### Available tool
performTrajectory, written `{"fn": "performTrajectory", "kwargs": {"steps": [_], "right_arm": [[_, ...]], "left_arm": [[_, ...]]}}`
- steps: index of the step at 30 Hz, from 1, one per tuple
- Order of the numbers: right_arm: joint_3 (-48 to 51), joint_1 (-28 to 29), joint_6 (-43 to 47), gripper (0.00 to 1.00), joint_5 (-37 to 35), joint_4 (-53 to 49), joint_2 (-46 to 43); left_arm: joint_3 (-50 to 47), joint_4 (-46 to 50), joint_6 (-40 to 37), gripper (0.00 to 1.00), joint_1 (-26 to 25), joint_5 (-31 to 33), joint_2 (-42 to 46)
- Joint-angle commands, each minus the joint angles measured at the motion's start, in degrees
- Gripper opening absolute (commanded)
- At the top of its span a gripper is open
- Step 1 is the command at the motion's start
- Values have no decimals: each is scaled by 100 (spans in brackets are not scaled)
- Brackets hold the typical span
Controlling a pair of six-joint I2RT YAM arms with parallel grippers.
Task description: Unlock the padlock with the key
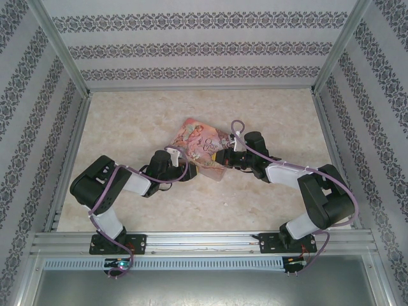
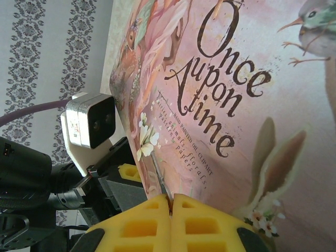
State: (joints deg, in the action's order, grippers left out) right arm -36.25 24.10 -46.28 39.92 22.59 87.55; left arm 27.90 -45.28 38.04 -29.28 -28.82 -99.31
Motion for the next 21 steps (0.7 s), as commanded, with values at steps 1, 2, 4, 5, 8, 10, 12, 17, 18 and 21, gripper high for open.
{"fn": "performTrajectory", "kwargs": {"steps": [1, 2, 4, 5, 8, 10, 12, 17, 18, 21], "right_arm": [[171, -50, 67, 0, -230, -527, 236], [171, -46, 70, 0, -230, -528, 236], [168, -45, 75, 0, -230, -528, 245], [169, -45, 74, 0, -228, -530, 245], [170, -45, 76, 0, -228, -527, 254], [168, -54, 76, 0, -230, -527, 254], [171, -54, 75, 0, -222, -525, 254], [180, -54, 58, 0, -222, -510, 245], [186, -54, 50, 0, -222, -502, 233], [197, -54, 26, 0, -230, -479, 181]], "left_arm": [[171, -469, 88, 39, -90, 3, -96], [175, -494, 86, 39, -108, 14, -114], [179, -531, 95, 39, -130, 23, -146], [189, -530, 95, 40, -147, 27, -159], [201, -583, 96, 40, -182, 26, -198], [215, -601, 93, 39, -201, 0, -211], [230, -597, 87, 39, -219, 7, -221], [231, -561, 85, 34, -219, 45, -242], [231, -561, 89, 33, -227, 69, -237], [200, -515, 82, 29, -220, 160, -171]]}}
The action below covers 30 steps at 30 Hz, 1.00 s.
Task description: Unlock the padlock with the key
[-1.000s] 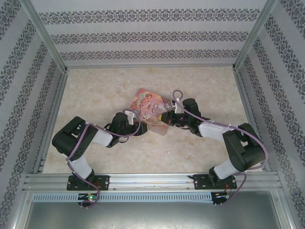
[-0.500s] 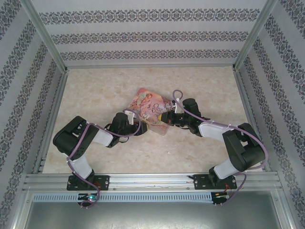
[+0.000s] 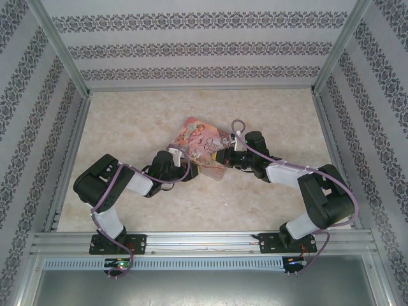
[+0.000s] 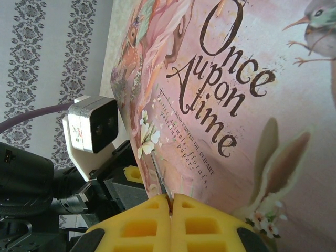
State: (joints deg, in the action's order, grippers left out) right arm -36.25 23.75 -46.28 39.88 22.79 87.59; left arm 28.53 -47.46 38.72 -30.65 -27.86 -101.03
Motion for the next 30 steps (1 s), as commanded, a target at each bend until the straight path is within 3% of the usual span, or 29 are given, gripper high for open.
{"fn": "performTrajectory", "kwargs": {"steps": [1, 10, 18, 23, 30], "right_arm": [[197, -19, 15, 0, -224, -494, 149], [101, -19, 87, 0, -321, -407, -382], [406, 58, 817, 0, -769, -406, -1454], [783, 364, 1434, 0, -1206, -464, -2248], [1300, 1191, 2431, 0, -2087, -460, -3109]], "left_arm": [[142, -254, -2, 28, -88, 92, 37], [161, 401, -51, 25, -96, 219, 606], [314, 1283, 438, 22, -123, 91, 1074], [451, 1650, 774, 22, -132, -39, 1260], [1005, 2959, 1173, 20, -152, -11, 1396]]}}
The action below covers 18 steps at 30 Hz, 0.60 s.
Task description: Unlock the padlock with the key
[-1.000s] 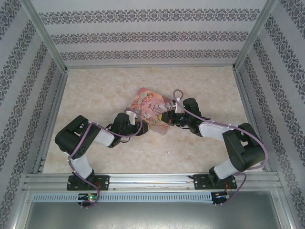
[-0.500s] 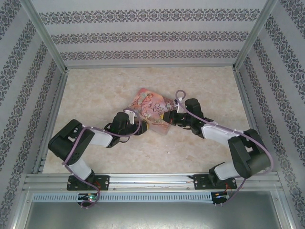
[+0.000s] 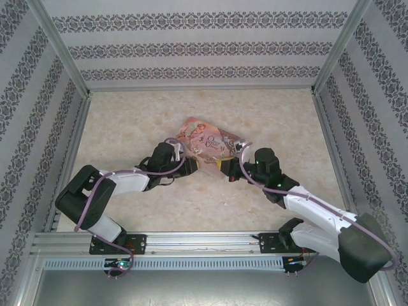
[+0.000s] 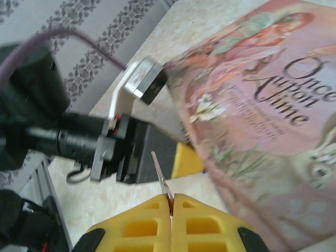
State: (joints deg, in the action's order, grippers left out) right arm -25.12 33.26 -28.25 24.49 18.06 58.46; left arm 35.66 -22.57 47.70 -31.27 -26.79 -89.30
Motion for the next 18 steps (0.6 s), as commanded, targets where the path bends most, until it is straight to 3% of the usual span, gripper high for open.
{"fn": "performTrajectory", "kwargs": {"steps": [1, 9, 18], "right_arm": [[246, 360, 715, 0, -687, 29, -253], [359, 1302, 1086, 0, -1902, 70, -130], [437, 1667, 1296, 0, -2582, 502, 526]], "left_arm": [[339, 543, 345, 21, -90, -135, 230], [874, 1645, 798, 22, -99, -129, 263], [955, 1466, 1236, 21, -99, -266, 285]]}}
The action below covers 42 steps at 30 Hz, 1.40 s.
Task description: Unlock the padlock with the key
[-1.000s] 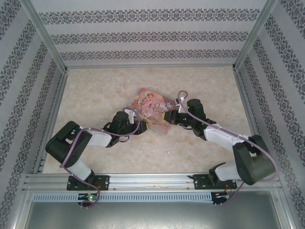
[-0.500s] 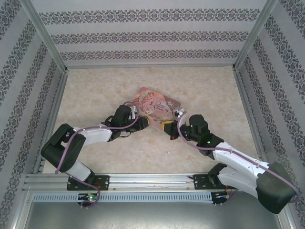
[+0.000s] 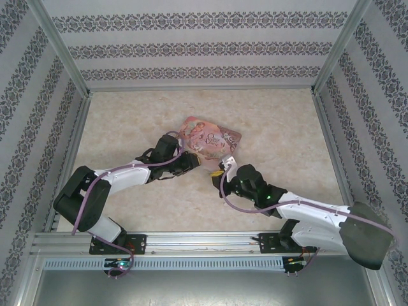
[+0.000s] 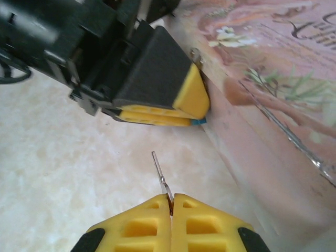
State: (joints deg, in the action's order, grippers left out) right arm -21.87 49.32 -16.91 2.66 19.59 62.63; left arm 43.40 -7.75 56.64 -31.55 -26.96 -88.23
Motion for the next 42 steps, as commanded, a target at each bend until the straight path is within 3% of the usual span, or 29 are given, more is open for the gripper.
{"fn": "performTrajectory", "kwargs": {"steps": [1, 24, 42], "right_arm": [[126, 69, 154, 0, -449, 411, 164], [99, 115, 39, 0, -509, 1619, 1459], [-150, 148, -41, 0, -837, 1993, 2052]], "left_arm": [[188, -24, 366, 21, -71, -240, 180], [279, -276, 635, 20, -112, -262, 170], [281, -315, 629, 20, -150, -311, 131]]}}
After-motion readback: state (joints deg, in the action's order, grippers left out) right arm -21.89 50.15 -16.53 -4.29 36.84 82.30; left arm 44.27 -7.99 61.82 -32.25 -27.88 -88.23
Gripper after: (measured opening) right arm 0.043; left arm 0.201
